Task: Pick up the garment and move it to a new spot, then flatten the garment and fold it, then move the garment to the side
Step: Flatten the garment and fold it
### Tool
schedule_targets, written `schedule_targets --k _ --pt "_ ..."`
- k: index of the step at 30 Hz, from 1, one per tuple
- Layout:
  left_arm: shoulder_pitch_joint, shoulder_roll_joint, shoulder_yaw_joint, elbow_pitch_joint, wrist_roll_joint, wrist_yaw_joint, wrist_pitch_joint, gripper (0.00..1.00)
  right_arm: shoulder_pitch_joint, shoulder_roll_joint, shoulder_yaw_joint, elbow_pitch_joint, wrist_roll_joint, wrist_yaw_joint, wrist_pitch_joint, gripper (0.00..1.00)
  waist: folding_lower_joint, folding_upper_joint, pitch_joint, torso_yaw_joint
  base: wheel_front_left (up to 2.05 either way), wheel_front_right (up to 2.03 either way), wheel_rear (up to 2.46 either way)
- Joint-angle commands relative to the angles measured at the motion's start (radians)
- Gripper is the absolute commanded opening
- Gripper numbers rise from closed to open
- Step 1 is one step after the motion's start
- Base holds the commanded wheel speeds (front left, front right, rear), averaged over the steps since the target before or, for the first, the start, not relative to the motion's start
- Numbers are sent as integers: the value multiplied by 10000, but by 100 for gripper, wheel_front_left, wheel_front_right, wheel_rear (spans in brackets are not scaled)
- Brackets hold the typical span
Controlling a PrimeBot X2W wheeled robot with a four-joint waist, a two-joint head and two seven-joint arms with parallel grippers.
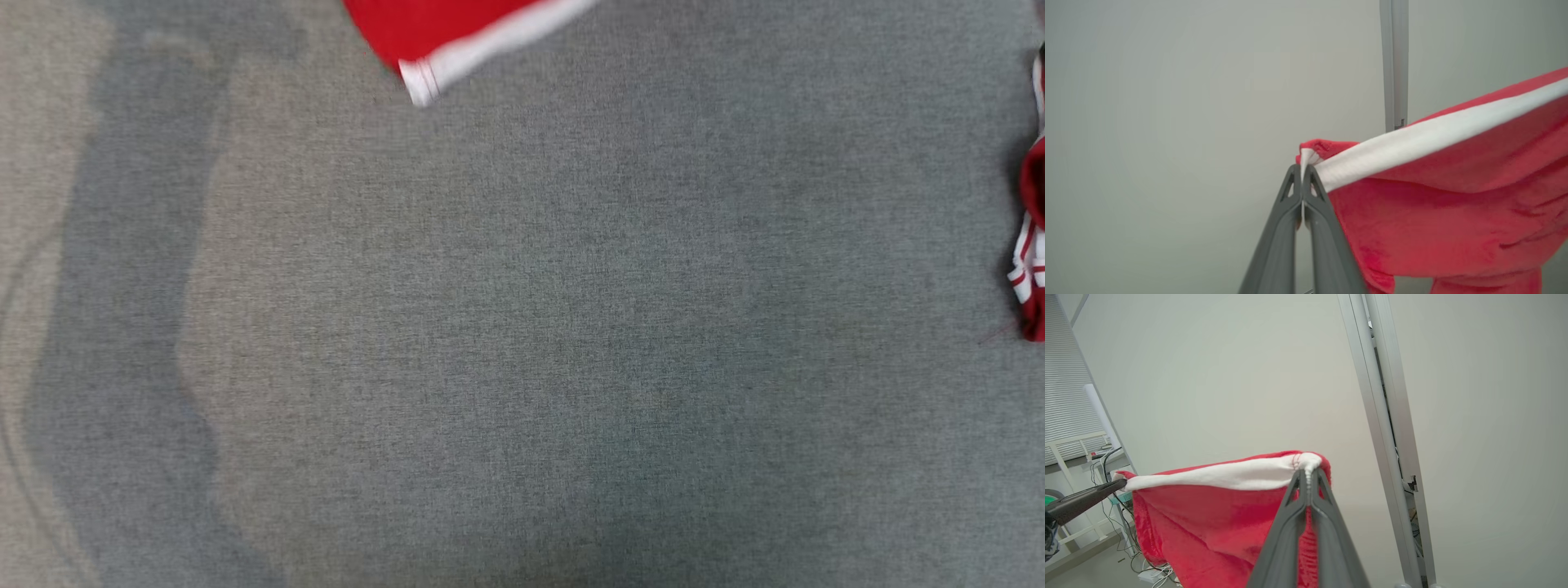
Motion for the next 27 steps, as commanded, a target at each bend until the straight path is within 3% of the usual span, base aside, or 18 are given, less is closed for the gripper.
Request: schedule_targets --k 1,7,11,17,27 --pt "-284 -14 -15 198 -7 -1 -158 0 -258 -41 1 142 14 1 -169 0 0 0 170 -52 0 0 0" --pt "-1688 -334 -343 1367 -173 0 -891 0 -1416 261 104 853 60 1 -578 0 0 0 337 -32 0 0 0" --pt "-1830 -498 -789 1650 -526 0 -1183 0 -1385 296 329 983 95 1 -625 0 0 0 303 31 0 0 0" --pt "-481 -146 -2256 1280 -1427 0 -1075 0 -9 -79 1202 802 273 1 -628 0 0 0 -280 179 0 0 0" --pt "2586 689 -3739 344 -3403 0 -302 0 2803 -774 2887 277 1490 1 -614 0 0 0 -2474 234 0 0 0"
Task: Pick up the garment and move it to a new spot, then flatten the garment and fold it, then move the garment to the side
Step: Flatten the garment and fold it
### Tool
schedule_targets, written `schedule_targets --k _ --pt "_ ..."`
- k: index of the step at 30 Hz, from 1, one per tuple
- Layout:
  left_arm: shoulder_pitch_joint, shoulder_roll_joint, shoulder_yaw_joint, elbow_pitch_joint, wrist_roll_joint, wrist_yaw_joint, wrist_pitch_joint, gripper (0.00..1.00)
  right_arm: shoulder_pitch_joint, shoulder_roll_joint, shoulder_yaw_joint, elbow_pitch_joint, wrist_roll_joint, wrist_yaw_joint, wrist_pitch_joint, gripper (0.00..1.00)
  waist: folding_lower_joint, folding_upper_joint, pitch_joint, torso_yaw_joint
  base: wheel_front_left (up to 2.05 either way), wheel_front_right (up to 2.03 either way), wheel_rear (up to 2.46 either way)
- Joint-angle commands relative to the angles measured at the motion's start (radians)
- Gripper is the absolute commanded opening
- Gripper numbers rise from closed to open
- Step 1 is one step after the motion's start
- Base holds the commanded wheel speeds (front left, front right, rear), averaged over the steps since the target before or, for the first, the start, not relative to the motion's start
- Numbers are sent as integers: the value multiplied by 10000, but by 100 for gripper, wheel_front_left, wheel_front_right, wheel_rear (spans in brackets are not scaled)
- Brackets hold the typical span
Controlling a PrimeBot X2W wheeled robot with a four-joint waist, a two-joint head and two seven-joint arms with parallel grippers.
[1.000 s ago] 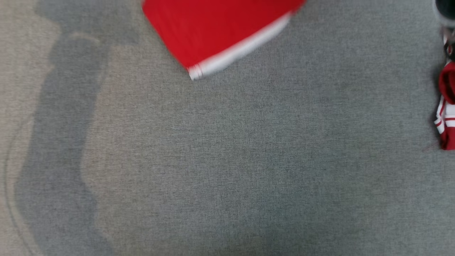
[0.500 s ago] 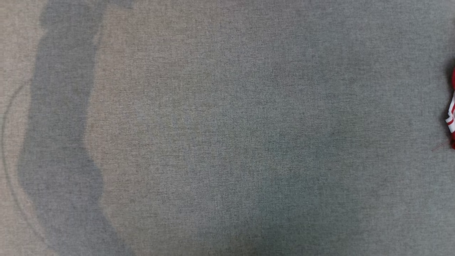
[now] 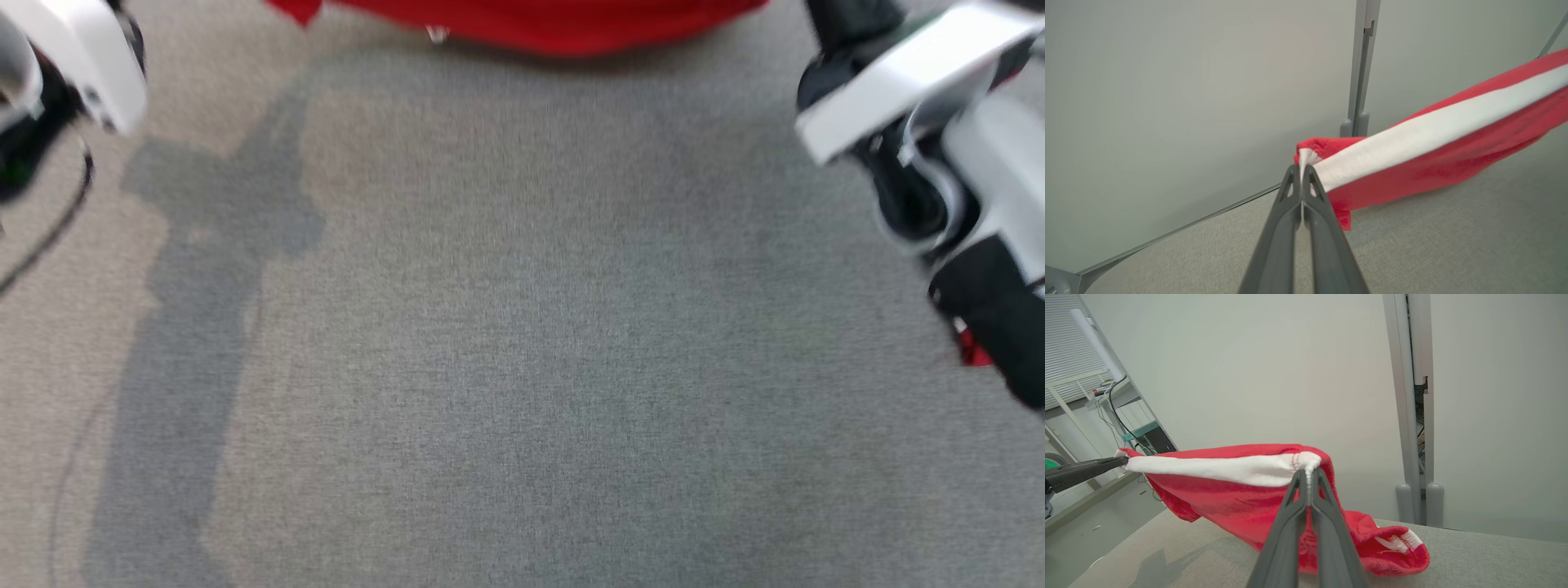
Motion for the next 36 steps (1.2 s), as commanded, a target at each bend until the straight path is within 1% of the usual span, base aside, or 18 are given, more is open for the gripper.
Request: schedule_targets --k 1,4,7,8,12,16,21,28,32,36 --pt "458 164 -153 -171 -254 2 182 0 359 -155 259 -99 202 1 -8 0 -1 0 -900 13 0 0 0" --pt "1372 457 -568 -681 -759 2 786 0 1057 -395 982 -383 695 1 391 0 -1 0 -1584 11 0 0 0" --pt "2327 669 -863 -1067 -1336 2 1360 0 1783 -772 1626 -756 1187 1 812 0 -1 0 -2273 8 0 0 0" --pt "2327 669 -863 -1067 -1336 2 1360 0 1783 -772 1626 -756 1187 1 812 0 -1 0 -2273 8 0 0 0" --pt "3413 960 -1077 -1742 -1926 317 1801 0 2679 -1294 2211 -1346 1738 1 1188 0 -1 0 -2981 -36 0 0 0" --pt "4364 1486 -1264 -2911 -2436 625 2251 0 3518 -1873 2634 -2021 2100 1 1524 0 -1 0 -3382 -94 0 0 0" --pt "5219 2502 -1546 -4842 -2728 1099 3028 0 4411 -2768 2808 -2997 2510 1 1905 0 -1 0 -3586 -141 0 0 0" --pt "6116 3994 -1791 -7544 -3074 1685 4187 0 5579 -3985 2708 -4437 3100 1 2523 0 -1 0 -3626 -231 0 0 0" --pt "6435 4616 -1842 -8608 -3250 1849 4632 0 6028 -4502 2515 -5091 3205 1 2782 0 -1 0 -3586 -307 0 0 0" --pt "6560 5035 -1852 -9258 -3405 1963 4873 0 6352 -4857 2302 -5595 3215 0 3052 0 -1 0 -3547 -384 0 0 0"
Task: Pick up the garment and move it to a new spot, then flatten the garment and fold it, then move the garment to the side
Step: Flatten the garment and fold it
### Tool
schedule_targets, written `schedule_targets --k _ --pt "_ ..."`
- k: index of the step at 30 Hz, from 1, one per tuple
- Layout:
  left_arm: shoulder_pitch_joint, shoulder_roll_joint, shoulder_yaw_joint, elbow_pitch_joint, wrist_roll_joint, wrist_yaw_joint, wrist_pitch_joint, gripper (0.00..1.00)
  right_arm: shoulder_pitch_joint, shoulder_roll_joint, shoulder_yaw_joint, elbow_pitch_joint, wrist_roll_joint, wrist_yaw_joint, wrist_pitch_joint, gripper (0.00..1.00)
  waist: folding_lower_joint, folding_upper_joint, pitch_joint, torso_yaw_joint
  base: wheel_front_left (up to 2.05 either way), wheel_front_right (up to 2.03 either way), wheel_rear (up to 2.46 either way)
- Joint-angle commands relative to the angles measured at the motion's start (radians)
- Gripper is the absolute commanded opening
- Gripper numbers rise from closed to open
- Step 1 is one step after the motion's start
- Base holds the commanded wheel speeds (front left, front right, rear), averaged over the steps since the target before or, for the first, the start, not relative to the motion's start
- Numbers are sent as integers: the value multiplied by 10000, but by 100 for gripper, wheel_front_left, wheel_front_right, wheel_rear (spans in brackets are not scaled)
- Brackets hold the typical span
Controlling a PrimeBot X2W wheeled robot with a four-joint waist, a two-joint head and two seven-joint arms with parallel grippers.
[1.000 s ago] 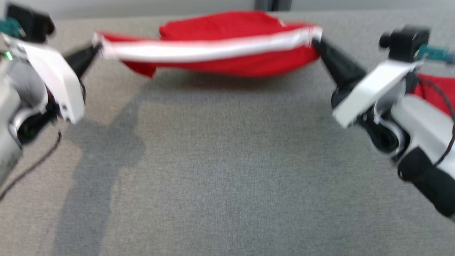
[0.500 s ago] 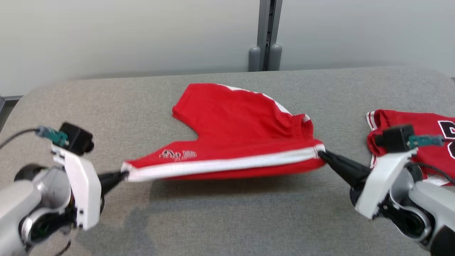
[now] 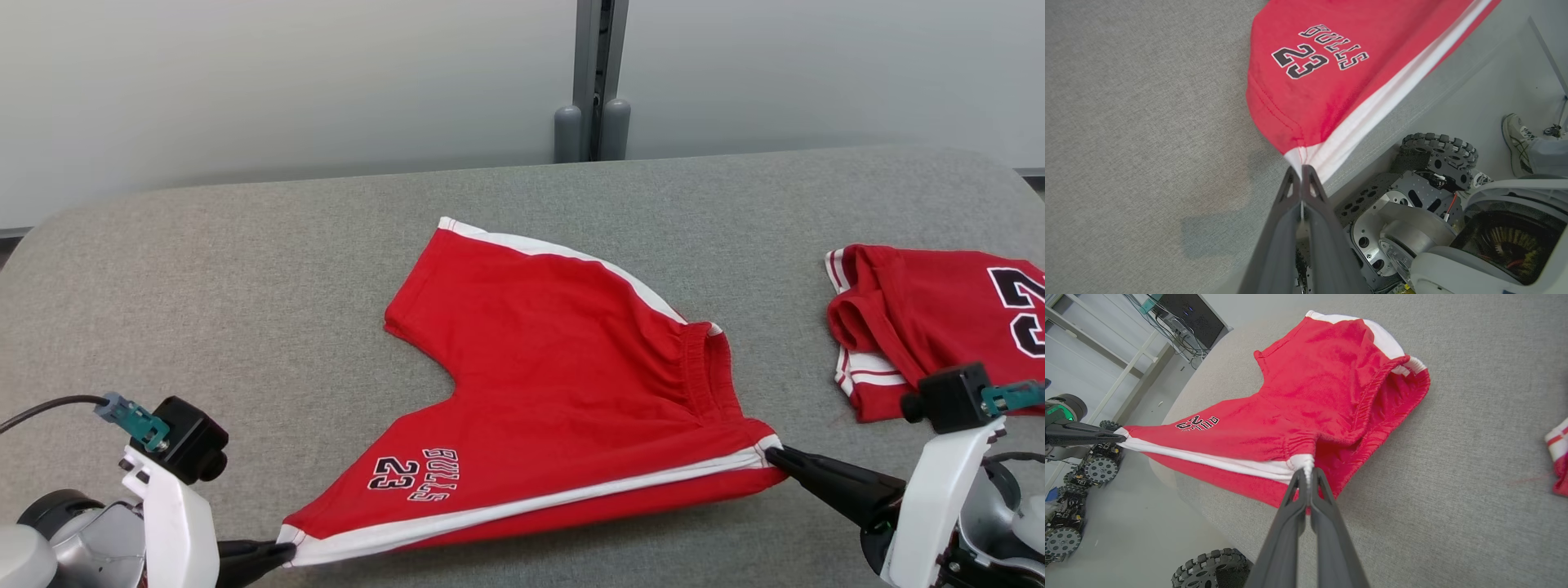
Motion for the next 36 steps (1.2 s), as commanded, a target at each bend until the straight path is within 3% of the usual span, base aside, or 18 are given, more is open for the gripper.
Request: schedule_targets --k 1,7,17,28,36 --pt "145 175 36 -126 -78 90 55 0 185 -181 -152 -187 18 -1 126 0 0 -1 27 -38 0 0 0" --pt "-339 298 286 -268 -214 64 289 0 167 -194 -700 -552 -261 -1 425 0 0 -1 341 -150 0 0 0" --pt "-1650 -84 960 898 -264 -393 929 0 -515 691 -1782 -398 -615 -1 1022 0 0 -1 1583 -521 0 0 0" --pt "-4000 -1435 1695 3368 296 -1079 1721 0 -1025 2522 -3013 314 -1429 -1 472 0 0 -1 3118 -1228 0 0 0" --pt "-5433 -1952 2031 4424 719 -1299 2108 0 -816 3425 -3782 203 -2250 -1 -632 0 0 -1 3910 -1801 0 0 0"
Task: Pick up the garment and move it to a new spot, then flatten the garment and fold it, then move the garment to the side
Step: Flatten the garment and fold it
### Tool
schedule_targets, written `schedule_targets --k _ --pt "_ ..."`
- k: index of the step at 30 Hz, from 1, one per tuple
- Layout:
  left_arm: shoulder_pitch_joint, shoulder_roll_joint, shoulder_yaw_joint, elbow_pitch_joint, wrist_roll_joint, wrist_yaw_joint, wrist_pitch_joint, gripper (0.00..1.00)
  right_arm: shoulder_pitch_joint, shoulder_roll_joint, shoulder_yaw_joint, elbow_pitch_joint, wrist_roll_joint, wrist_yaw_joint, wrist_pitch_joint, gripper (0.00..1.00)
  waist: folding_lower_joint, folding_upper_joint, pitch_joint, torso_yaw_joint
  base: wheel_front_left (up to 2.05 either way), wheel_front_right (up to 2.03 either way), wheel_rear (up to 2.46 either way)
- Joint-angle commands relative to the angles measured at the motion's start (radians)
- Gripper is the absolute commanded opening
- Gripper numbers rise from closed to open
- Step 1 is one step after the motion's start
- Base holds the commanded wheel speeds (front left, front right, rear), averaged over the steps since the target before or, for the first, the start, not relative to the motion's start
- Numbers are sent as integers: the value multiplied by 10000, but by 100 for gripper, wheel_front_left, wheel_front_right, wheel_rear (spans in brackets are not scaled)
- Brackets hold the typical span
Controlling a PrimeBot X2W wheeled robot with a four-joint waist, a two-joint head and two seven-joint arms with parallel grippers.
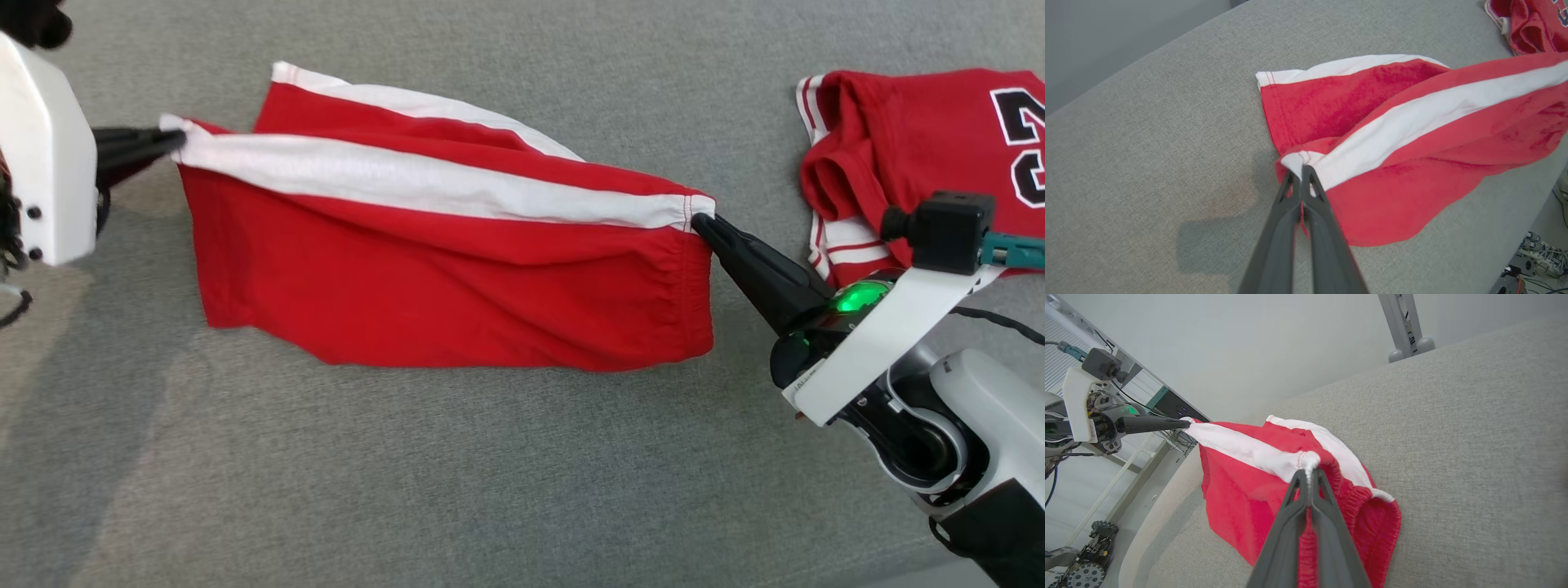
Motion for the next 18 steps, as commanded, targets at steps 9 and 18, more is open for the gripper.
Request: schedule_targets --k 9,18 --pt "-1371 -585 99 1470 785 -100 240 0 291 654 -492 155 -371 1 -389 0 0 0 1026 -667 0 0 0" --pt "-1946 -1256 158 2577 1118 -361 -289 0 326 1023 -650 185 -644 1 -686 0 0 0 1484 -826 0 0 0"
